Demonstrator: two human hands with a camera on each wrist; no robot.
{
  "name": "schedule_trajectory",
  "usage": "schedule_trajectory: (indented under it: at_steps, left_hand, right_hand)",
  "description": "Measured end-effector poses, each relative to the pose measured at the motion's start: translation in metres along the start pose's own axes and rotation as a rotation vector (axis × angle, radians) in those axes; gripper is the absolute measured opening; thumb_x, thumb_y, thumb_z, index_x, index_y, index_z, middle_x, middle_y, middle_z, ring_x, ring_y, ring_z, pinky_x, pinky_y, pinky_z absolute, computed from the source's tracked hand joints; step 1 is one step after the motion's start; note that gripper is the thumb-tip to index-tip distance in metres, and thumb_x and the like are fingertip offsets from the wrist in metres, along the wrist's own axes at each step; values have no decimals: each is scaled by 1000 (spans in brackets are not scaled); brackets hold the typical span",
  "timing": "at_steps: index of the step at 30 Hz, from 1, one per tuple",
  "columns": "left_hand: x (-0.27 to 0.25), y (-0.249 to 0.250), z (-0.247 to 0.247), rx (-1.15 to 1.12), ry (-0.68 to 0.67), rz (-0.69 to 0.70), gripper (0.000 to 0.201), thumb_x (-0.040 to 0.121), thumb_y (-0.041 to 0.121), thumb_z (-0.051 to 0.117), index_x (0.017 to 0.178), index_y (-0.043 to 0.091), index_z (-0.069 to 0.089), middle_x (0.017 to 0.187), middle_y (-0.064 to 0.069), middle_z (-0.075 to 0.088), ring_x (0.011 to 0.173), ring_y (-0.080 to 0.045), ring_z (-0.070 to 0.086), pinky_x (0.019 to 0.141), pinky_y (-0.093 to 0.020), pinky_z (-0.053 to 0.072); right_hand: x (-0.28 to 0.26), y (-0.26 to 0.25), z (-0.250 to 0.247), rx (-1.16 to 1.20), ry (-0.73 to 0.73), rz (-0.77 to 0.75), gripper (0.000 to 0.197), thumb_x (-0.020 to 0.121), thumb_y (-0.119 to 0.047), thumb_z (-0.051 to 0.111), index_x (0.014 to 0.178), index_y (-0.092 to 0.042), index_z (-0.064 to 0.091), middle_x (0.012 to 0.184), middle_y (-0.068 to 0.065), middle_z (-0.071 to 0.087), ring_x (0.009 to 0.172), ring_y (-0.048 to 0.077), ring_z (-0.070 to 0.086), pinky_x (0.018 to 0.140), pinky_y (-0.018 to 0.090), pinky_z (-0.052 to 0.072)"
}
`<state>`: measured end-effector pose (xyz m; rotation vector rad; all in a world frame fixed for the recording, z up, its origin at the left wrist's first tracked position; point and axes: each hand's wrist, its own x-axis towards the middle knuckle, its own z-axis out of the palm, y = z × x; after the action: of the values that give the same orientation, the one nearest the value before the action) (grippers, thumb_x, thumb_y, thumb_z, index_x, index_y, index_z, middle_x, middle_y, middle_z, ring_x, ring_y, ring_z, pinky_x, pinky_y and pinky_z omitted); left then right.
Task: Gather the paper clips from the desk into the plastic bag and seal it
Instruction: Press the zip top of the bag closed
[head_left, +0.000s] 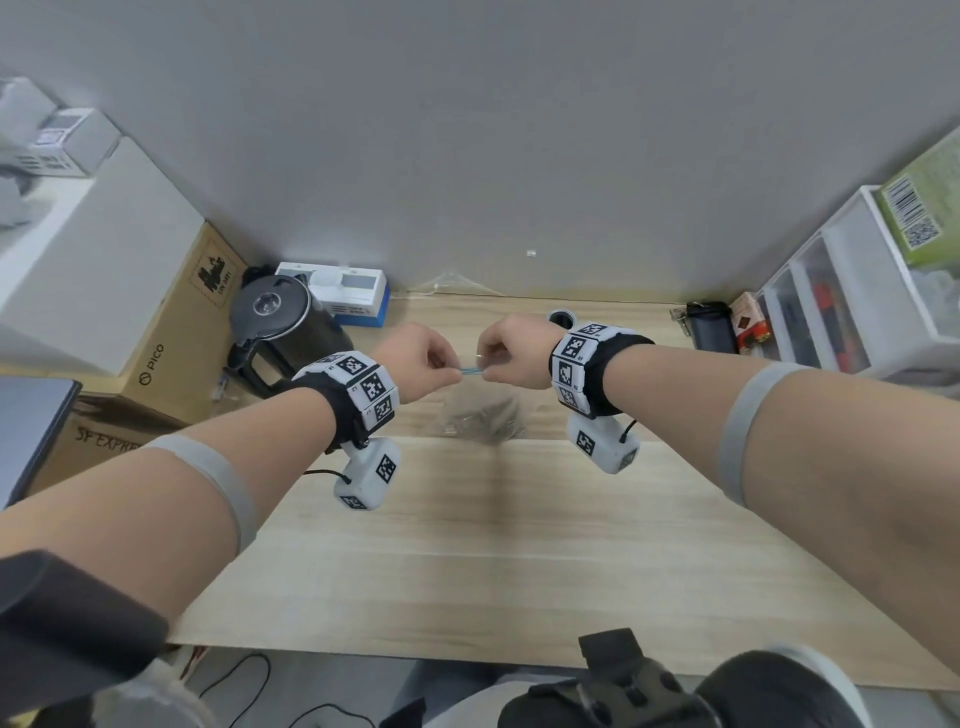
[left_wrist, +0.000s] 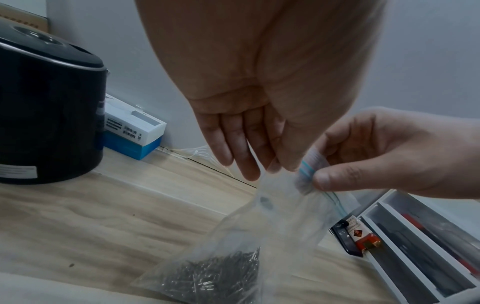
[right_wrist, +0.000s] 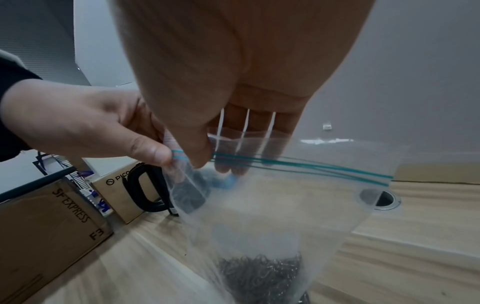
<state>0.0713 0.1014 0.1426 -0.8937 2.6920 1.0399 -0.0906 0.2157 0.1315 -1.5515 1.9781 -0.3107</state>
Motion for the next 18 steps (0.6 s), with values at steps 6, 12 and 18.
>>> schedule_trajectory:
  at_steps: [6, 12, 18]
  left_hand:
    - [-3, -2, 3, -4, 22, 7, 9, 85, 20, 75, 86, 12, 79, 80, 1, 72, 70, -6, 62, 65, -13, 48]
    - [-6, -1, 5, -38, 31, 26, 9, 84, 17, 75, 84, 8, 78, 76, 0, 72, 68, -8, 64, 64, -11, 50]
    - [-5, 2, 9, -76, 42, 42, 7, 83, 14, 76, 83, 7, 78, 81, -7, 75, 79, -21, 71, 74, -27, 57]
  right_hand:
    - [-4, 0, 9, 38, 38, -25, 8, 84, -29, 70, 89, -22, 69, 82, -12, 64, 81, 14, 61, 72, 28, 49]
    - [-4, -2, 11, 46, 49, -48, 9, 86, -29, 69, 91, -22, 70, 86, -9, 66, 81, 12, 61, 69, 25, 45]
    - [-4, -2, 13, 49, 59, -64, 7, 87, -28, 67, 87, -22, 70, 82, -9, 66, 80, 15, 61, 71, 30, 51]
